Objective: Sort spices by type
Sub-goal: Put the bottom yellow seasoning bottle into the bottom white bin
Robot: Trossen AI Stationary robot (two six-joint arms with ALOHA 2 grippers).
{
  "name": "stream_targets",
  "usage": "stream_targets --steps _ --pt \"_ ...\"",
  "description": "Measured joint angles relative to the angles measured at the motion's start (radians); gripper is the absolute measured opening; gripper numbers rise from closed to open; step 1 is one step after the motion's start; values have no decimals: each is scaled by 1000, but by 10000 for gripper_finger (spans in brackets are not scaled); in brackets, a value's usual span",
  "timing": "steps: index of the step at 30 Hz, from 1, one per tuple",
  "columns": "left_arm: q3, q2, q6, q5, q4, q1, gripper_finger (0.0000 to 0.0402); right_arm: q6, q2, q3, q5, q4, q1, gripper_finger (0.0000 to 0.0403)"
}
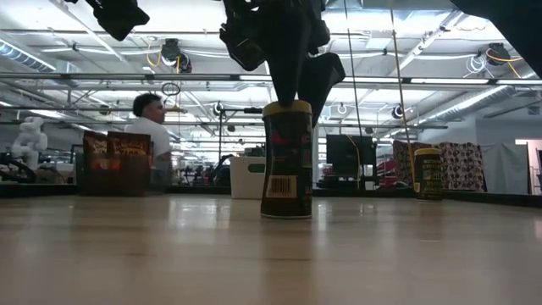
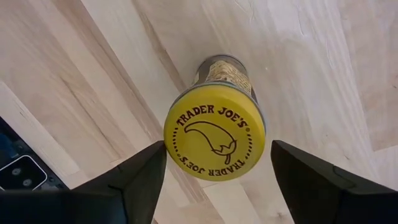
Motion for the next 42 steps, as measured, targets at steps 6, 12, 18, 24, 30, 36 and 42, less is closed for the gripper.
stream_targets --steps 6,12,18,24,30,36,42 --pt "0 0 0 0 0 0 315 -8 -5 28 6 -13 0 270" --pt "0 0 -21 0 3 0 315 -21 -8 49 18 -15 -1 270" --pt "0 0 -26 0 3 0 315 -49 -14 49 39 -28 -1 270" --pt "0 2 -25 0 3 1 315 -83 -61 49 105 -8 -9 268" --pt "0 15 -24 -50 43 2 315 -69 -177 50 213 -7 -33 267" --pt "0 82 -25 -72 228 1 315 -11 -321 50 398 -21 -28 267" --pt "0 226 -52 -80 423 2 315 75 -450 50 573 -126 29 267"
